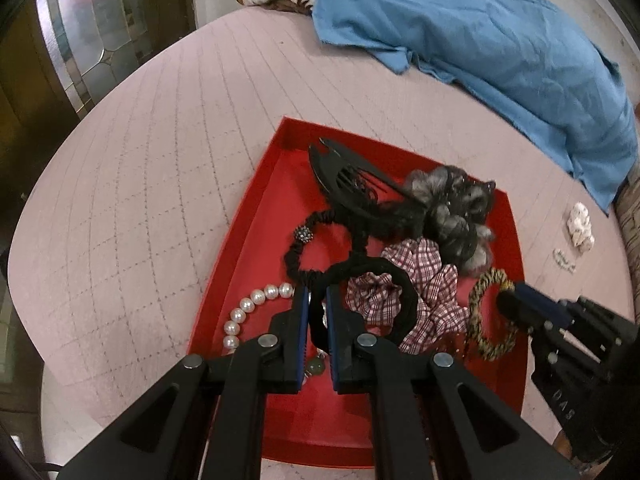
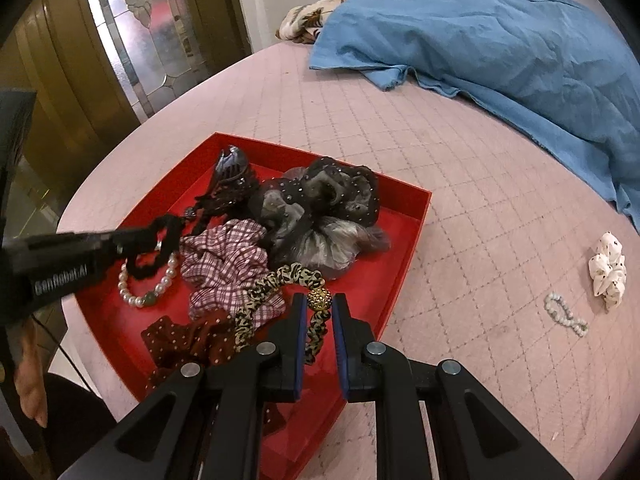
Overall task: Organize jewelry
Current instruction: 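Carry the leopard-print and black scrunchies over the red tray, then open both grippers to drop the scrunchies into the tray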
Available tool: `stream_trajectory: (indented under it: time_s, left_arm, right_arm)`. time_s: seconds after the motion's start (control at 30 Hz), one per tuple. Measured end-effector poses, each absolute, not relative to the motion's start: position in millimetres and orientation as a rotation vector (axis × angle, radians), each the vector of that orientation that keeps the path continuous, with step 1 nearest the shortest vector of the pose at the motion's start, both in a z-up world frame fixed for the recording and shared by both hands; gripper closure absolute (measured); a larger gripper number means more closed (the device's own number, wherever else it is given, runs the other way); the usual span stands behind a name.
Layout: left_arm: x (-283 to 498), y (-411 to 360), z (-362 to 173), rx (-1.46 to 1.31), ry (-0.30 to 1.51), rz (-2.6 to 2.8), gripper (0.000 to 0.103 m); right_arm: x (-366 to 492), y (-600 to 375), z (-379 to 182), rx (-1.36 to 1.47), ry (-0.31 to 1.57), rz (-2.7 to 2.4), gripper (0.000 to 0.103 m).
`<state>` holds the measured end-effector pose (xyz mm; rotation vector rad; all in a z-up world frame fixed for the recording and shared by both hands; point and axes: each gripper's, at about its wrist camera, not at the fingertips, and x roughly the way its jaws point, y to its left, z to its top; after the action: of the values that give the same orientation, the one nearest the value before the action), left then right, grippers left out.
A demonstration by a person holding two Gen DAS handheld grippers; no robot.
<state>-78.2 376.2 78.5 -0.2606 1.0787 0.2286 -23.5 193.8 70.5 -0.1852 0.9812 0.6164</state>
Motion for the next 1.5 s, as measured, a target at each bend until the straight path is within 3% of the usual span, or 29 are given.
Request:
stream_trajectory:
  time_s: [0.43,0.5,0.57,0.63,0.87,1.0,1.1,1.17,1.3,1.37,1.5]
  left_arm:
    - [-73,370,74,-0.202,1.101,0.232,0.093]
    - [-72,370,74,-0.201,1.1,0.234,0.088]
    - [-73,369,75,-0.197,1.093,0.235,0.072]
    - [-73,368,78,-0.191,1.08,0.236,0.066]
    - [-73,366,80,-0.184,1.068,0.235,0.061]
    - [-73,366,83,-0.187,1.053,0.227,0.057]
    - [-74,365,86,-0.19,1.034,0.217,0.055]
    - [-75,364,90,-0.189,1.014,0.21,0.05]
    - [-75,358,97,-0.182,0.974,0.197,0.039]
    - [-76,356,101,-0.176,0.95,0.199,0.032]
    - [-77,356,106,-0.168,0.921,0.203,0.031]
  right_arm:
    - [-25,198,61,-0.195,1.0,0.606,0.089]
    - [-24,198,59,-0.198,1.003,0.606,0.089]
    - [-23,199,58,-0.199,1.008,0.605,0.089]
    - [-22,198,57,-0.198,1.009,0.606,0.089]
    - [-23,200,54,-0.198,1.009,0.605,0.088]
    - [-25,200,55,-0.205,0.994,0.605,0.075]
    - [-27,198,58,-0.201,0.983,0.607,0.072]
    - [-28,198,62,-0.199,0.975,0.608,0.07]
    - [-32,193,69,-0.184,0.962,0.603,0.058]
    - [-33,189,73,-0.168,0.957,0.603,0.055]
    - [-38,183,79,-0.151,0.951,0.599,0.054]
